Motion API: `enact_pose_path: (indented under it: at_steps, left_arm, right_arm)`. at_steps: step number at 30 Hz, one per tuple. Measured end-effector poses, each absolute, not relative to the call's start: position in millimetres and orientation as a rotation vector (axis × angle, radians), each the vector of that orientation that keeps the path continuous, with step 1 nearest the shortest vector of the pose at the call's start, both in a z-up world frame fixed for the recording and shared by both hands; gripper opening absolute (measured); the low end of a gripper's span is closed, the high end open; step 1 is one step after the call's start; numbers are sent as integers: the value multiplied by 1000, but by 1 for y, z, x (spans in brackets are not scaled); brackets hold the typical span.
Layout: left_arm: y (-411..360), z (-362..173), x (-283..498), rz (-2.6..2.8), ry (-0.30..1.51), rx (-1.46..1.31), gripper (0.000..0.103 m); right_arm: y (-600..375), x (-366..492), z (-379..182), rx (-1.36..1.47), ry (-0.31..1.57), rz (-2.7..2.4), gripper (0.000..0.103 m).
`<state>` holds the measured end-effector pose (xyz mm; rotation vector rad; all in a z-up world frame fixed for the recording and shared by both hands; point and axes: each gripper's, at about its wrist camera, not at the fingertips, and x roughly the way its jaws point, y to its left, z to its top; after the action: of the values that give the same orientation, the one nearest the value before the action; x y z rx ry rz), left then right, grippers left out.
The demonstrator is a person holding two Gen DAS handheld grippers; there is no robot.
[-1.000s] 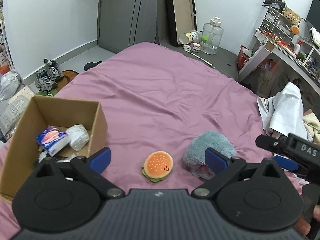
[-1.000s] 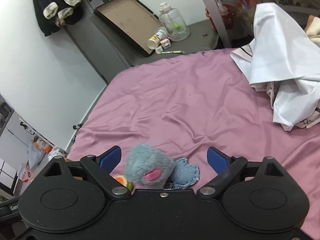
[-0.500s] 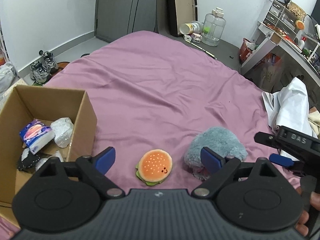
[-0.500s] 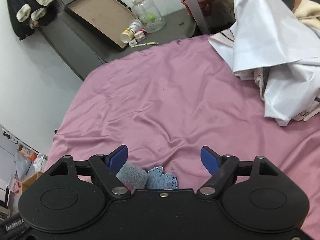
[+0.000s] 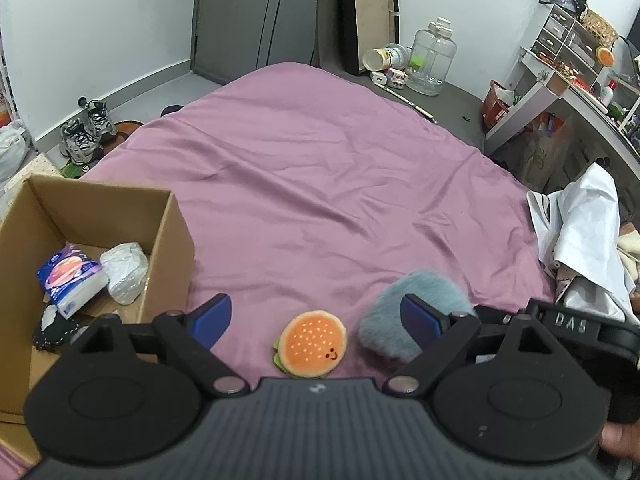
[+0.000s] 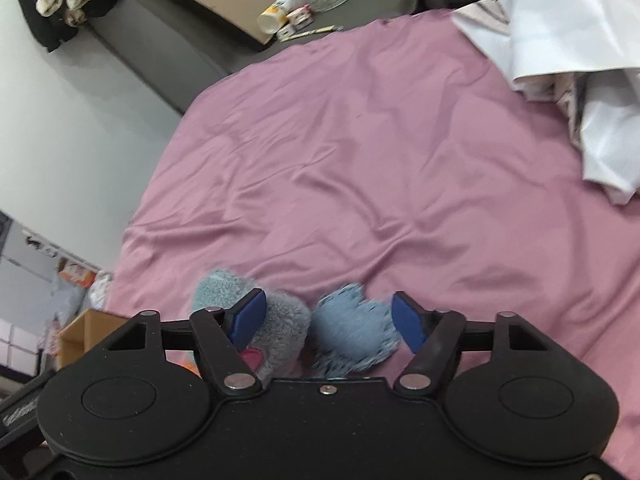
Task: Organize soft objects
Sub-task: 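Close both tools on the grey pink-eared plush from either side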
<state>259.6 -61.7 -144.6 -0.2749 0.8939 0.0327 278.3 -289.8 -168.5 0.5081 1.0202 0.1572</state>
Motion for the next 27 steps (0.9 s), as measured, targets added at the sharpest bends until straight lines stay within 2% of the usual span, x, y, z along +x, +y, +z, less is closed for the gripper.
enact_pose_path:
  at_steps: [7,10,11,15,25,27]
  left_arm:
    - [-66,-144,256,3,894,-306,90]
    - [-67,-149,257,6,906,-326,76]
    - [-66,-152,257,12,914,-342,67]
    - [-64,-162,260,5,952,-391,50]
    - [-70,-167,258,-51,957,-432,43]
    - [-69,-175,260,-52,979,-453,30]
  right_arm:
    - [-264,270,-163,463,1070,292,62]
    - [-254,266,-166,434,1089,318,58]
    - [-253,265,-166,430,1095,327,57]
    - [-250,259,-168,429,1124,354,51]
    - [-244,252,-175,400,1178,389,51]
    - [-244,252,-175,400,1179,394,51]
